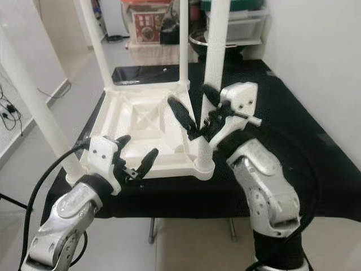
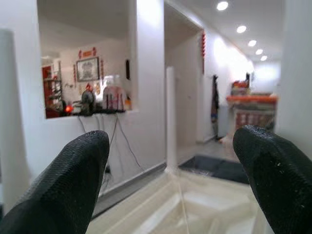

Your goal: Building children table

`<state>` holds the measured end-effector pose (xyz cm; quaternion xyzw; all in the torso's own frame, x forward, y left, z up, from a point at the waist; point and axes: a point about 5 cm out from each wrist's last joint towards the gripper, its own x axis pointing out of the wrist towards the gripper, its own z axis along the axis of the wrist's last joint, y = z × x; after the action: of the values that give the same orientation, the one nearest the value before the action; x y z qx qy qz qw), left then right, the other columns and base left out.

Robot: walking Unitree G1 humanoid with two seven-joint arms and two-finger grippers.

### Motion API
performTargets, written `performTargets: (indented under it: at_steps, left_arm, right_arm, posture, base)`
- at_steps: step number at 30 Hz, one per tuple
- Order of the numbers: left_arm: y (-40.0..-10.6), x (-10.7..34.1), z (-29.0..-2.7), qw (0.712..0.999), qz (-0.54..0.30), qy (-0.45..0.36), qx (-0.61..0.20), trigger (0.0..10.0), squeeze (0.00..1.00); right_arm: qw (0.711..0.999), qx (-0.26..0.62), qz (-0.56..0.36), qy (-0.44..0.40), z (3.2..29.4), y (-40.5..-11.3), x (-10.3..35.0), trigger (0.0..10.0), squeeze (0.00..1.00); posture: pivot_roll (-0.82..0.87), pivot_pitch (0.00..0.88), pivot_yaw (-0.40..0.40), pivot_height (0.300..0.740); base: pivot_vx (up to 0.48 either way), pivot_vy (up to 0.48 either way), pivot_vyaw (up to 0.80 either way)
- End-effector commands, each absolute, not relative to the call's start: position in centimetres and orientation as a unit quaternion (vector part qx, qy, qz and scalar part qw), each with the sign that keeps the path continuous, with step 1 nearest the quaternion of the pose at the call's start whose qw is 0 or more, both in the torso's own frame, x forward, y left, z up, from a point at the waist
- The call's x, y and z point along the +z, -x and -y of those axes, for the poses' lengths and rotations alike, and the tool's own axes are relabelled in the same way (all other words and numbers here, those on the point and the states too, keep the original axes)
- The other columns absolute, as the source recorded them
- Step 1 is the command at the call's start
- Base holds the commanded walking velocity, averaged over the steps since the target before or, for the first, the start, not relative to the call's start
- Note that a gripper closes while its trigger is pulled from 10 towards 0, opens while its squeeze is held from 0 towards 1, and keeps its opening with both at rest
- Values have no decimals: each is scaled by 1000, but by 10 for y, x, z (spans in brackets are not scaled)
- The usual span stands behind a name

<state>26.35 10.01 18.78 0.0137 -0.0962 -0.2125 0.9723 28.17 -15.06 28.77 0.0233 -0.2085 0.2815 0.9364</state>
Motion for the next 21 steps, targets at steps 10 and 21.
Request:
performTargets:
  at_steps: [10,21]
  left_arm:
    - [-265,174,-113,982,75,-35,-169,10000,0]
    - [-267,186,-107,978,106,-28,-179,10000,0]
  right_arm:
    - [926,193,323,24,181,-277,347,10000,1000]
    - [934,108,337,47,201,-281,378,10000,0]
  posture:
    - [-38,64,6,740]
    - [-46,59,-2,740]
  base:
    - [0,0,0]
    - [0,0,0]
